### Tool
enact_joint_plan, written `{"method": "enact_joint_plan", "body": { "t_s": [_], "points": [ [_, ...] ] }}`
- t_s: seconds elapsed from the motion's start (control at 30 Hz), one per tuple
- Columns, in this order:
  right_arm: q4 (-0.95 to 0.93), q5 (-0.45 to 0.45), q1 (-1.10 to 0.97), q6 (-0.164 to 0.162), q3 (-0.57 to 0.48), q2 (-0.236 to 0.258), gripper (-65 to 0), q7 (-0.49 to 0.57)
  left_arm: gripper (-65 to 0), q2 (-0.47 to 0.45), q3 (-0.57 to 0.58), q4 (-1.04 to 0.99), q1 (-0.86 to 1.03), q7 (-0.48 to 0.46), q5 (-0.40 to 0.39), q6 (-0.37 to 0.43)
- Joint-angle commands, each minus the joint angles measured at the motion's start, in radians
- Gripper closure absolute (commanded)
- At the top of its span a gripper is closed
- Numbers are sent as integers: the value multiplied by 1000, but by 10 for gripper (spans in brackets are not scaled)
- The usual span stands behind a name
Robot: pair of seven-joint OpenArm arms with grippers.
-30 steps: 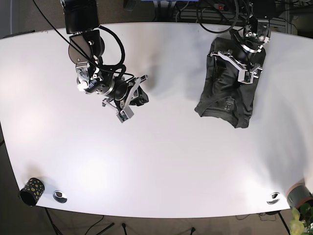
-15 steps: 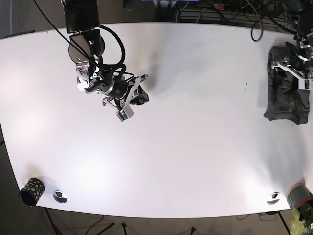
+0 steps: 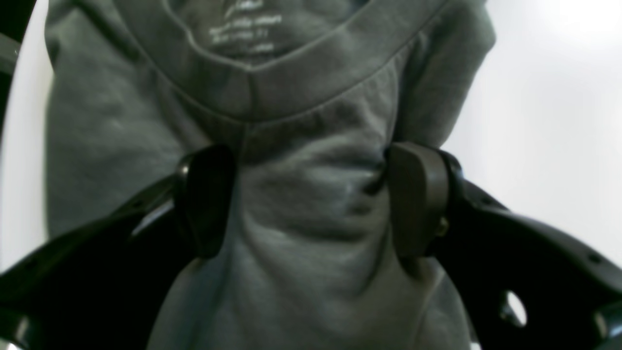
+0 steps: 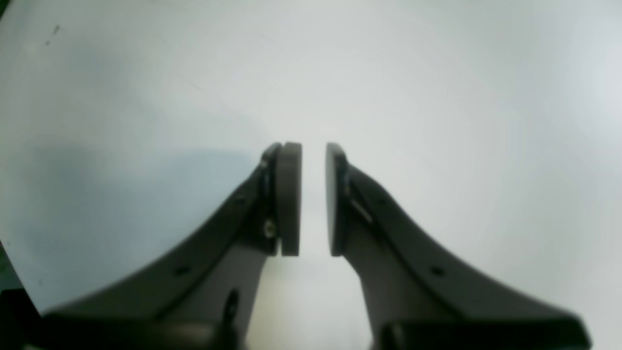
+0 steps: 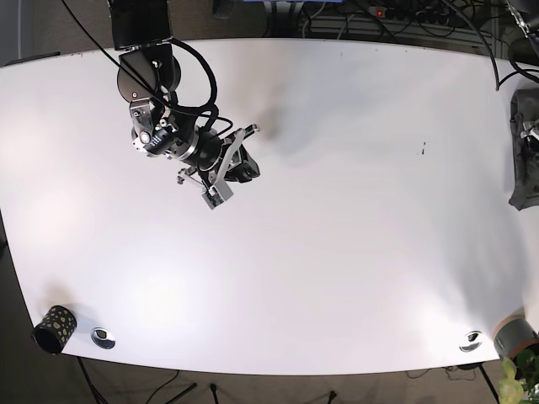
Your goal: Fold the T-shirt properly
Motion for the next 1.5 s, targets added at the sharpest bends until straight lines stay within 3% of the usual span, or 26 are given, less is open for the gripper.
{"method": "enact_joint_plan", "body": {
  "t_s": [0.0, 0.17, 0.4, 0.47, 0.53, 0.6, 0.7, 0.77, 0.9, 1.0, 1.1, 1.27, 1.37, 1.47],
  "points": [
    [23, 14, 14, 4, 4, 5, -75, 24, -453, -39, -5, 40, -10, -6, -7, -15],
    [23, 14, 14, -1, 4, 46, -75, 27, -453, -21, -14, 241, 15, -2, -11, -44],
    [77, -12, 19, -5, 6, 96, -75, 32, -453, 120, -64, 492, 86, -9, -3, -23],
    [107, -66, 19, -5, 6, 100, -75, 35, -451, 162, -64, 577, 99, -9, 16, 37],
    [143, -183, 14, -5, 6, 99, -75, 76, -451, 238, -31, 703, 110, -11, 92, 119],
    [152, -276, 11, -5, 6, 96, -75, 130, -451, 292, 10, 765, 110, -11, 146, 148],
    [147, -470, -17, -11, 8, 74, -75, 285, -451, 395, 82, 859, 109, -11, 233, 172],
    [123, -574, -37, -44, 34, 53, -75, 397, -451, 456, 119, 894, 109, -12, 276, 188],
    [32, -671, -66, -84, 135, 5, -75, 642, -451, 559, 196, 931, 113, -72, 353, 220],
    [-51, -672, -87, -88, 218, 0, -75, 805, -451, 625, 234, 923, 147, -164, 414, 264],
    [-104, -665, -103, -88, 268, -1, -75, 902, -451, 666, 263, 920, 195, -220, 441, 304],
    [-107, -554, -179, -88, 299, 11, -75, 909, -451, 688, 277, 971, 304, -258, 436, 341],
    [-107, -462, -233, -88, 298, 60, -75, 909, -451, 719, 277, 997, 366, -262, 436, 346],
    [-106, -404, -304, -88, 296, 76, -75, 909, -451, 734, 272, 1062, 458, -256, 436, 346]
  ]
}}
